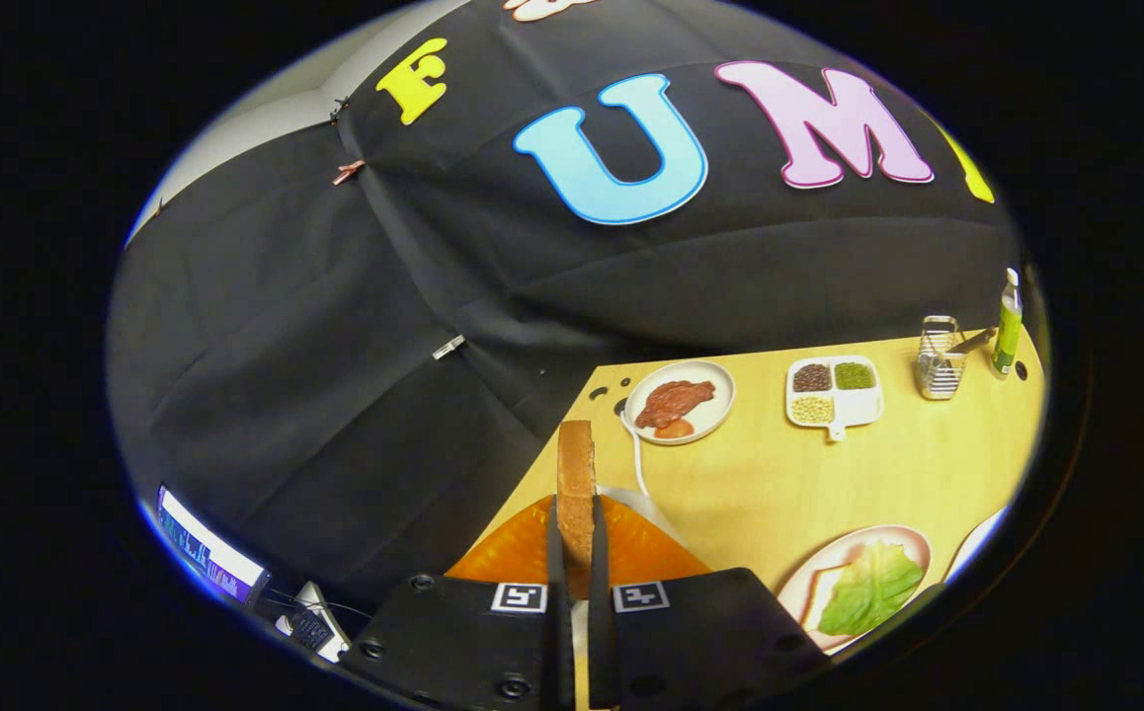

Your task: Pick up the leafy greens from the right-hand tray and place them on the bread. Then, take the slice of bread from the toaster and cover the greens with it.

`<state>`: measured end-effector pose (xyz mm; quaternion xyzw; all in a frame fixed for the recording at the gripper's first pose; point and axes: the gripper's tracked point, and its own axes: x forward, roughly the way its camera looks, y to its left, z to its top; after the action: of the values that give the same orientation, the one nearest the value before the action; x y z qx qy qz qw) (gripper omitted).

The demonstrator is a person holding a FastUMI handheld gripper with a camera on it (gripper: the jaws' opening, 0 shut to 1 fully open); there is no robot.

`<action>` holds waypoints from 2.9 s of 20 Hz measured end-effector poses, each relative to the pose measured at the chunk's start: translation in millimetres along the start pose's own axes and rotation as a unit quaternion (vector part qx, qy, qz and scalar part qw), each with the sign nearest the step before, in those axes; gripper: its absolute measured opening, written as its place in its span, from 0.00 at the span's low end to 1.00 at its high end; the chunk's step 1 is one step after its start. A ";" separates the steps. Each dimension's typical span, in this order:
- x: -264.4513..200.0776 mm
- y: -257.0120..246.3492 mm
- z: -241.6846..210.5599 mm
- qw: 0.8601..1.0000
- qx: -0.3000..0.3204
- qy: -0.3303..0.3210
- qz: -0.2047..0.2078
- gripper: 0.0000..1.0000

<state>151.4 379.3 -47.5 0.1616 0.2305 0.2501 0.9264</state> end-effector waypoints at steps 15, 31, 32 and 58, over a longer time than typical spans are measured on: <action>-41.5 -165.6 -64.2 0.990 0.095 0.070 -0.081 0.10; -60.0 -258.5 -122.8 0.972 0.143 0.126 -0.140 0.19; -62.4 -260.1 -126.2 0.971 0.143 0.130 -0.140 0.23; -311.2 -247.3 53.7 0.936 -0.116 -0.197 -0.267 0.98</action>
<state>35.7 -1.5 2.9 0.0317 0.0478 -0.0183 0.9982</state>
